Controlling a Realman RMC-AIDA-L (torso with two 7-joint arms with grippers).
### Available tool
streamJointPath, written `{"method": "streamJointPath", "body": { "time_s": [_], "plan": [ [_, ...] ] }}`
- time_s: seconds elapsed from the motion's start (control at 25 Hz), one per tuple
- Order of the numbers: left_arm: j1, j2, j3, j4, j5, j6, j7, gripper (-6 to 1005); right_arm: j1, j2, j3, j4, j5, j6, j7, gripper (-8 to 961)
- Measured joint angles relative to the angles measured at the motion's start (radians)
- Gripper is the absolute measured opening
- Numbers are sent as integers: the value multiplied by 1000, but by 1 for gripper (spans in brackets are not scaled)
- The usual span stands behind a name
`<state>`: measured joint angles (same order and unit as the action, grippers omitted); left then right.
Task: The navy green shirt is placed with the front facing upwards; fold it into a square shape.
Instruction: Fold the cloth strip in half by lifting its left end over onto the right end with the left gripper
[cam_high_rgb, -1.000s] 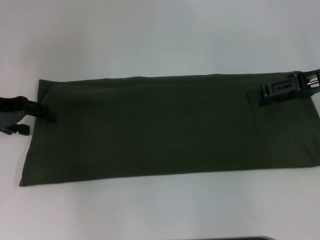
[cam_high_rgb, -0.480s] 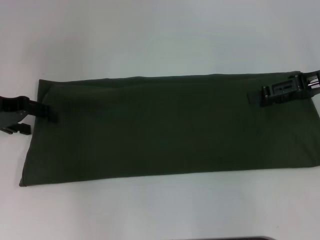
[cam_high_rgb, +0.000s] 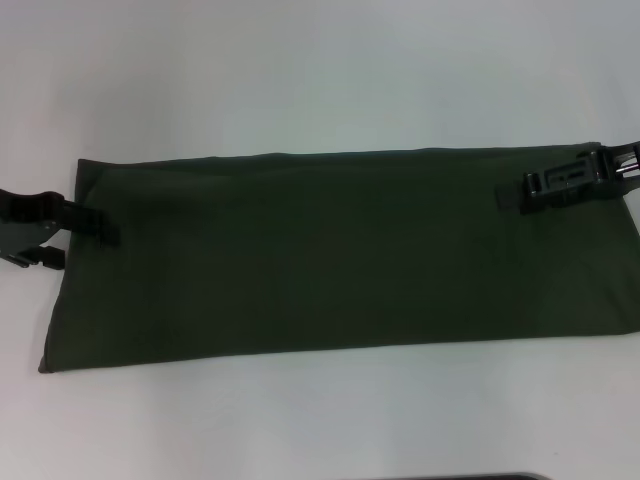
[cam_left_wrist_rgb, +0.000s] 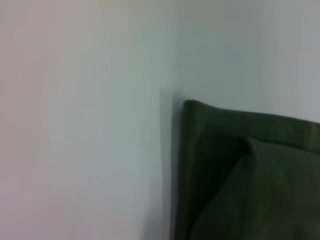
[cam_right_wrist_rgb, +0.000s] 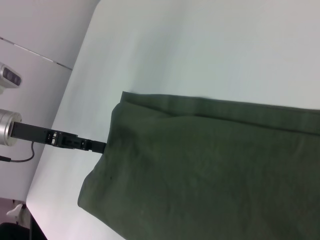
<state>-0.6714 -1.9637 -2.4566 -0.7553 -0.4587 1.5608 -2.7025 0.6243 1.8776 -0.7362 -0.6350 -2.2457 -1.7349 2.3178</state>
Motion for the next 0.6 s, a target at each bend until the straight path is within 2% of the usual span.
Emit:
{"method": "streamJointPath", "body": {
  "time_s": [0.6],
  "plan": [
    [-9, -7, 19, 11, 2, 6, -3, 902, -2, -1, -1, 0, 0, -2, 0, 807]
  ]
}}
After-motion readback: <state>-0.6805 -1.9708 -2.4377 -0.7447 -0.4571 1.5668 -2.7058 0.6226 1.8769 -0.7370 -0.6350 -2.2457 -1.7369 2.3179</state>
